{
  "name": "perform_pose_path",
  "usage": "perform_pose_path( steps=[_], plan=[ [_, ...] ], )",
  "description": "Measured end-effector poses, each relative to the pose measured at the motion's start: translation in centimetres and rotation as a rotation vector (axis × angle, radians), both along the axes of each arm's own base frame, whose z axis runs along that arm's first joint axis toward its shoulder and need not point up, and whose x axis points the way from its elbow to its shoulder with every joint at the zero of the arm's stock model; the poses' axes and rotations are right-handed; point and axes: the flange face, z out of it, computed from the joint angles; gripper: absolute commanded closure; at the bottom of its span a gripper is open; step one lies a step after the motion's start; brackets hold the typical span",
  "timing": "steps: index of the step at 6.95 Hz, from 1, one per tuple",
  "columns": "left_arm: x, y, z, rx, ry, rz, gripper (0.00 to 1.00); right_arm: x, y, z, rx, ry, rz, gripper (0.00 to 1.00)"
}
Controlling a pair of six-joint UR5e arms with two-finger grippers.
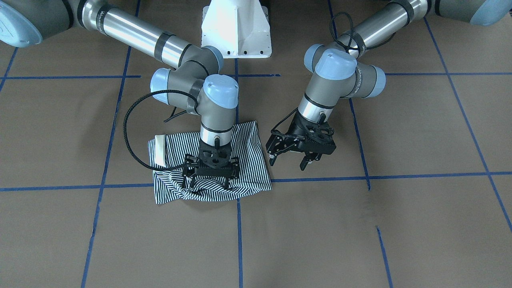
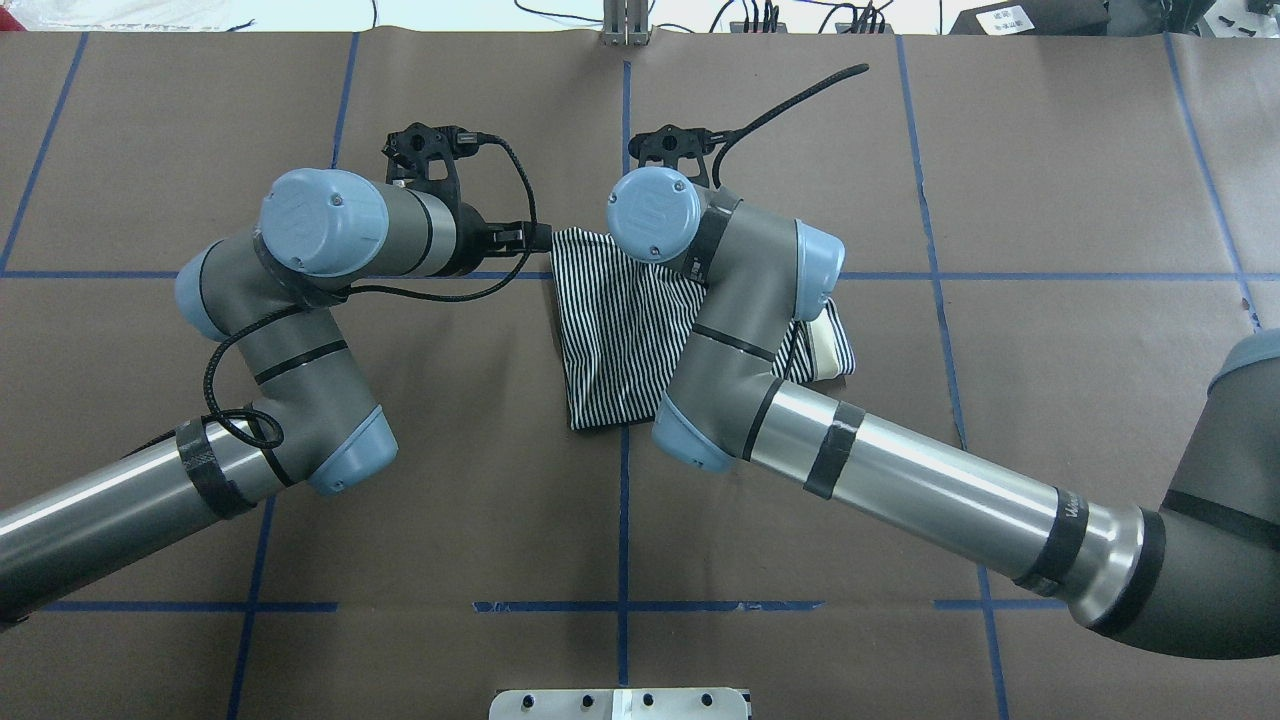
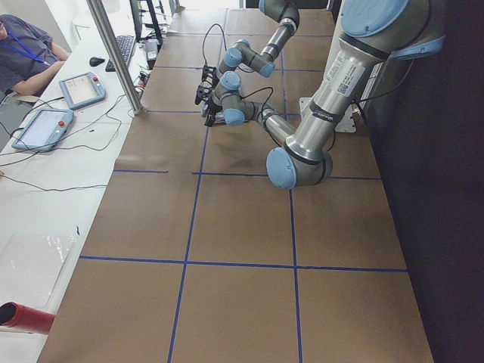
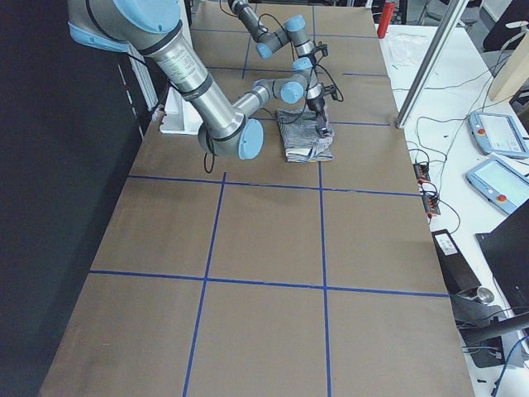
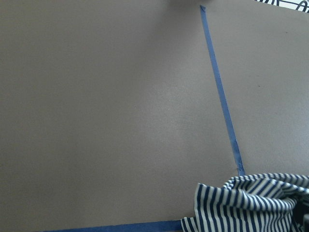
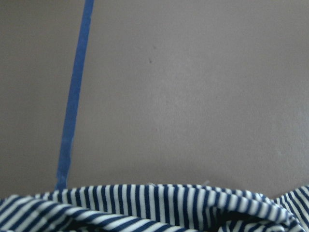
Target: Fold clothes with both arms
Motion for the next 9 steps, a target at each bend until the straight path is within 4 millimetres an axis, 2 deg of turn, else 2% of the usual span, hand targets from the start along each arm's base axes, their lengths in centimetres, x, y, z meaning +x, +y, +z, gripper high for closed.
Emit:
perform_pose_path(
  steps=[2,4,6,7,9],
  plan=[
    [0.0,0.1,0.4,-0.004,-0.003,0.0,0.0,1.1,-4.2,-0.1,0.012,-0.011,0.033,0.0],
    [0.0,0.2,0.9,-0.008,-0.007,0.001,0.0,2.6,-6.1,-3.4,0.013,-0.064,0.022,0.0],
    [0.1,0.3,0.9,-0.007,-0.007,0.004,0.0,4.0,-5.3,-5.4,-0.017,-0.098,-0.014,0.0],
    [0.1,0.4,0.7,-0.006,-0.004,0.005,0.0,5.3,-4.6,-5.6,-0.042,-0.109,-0.037,0.0],
    [0.1,0.5,0.5,-0.003,-0.002,0.005,0.0,8.4,-1.5,-2.8,-0.053,-0.14,-0.072,0.0]
  ],
)
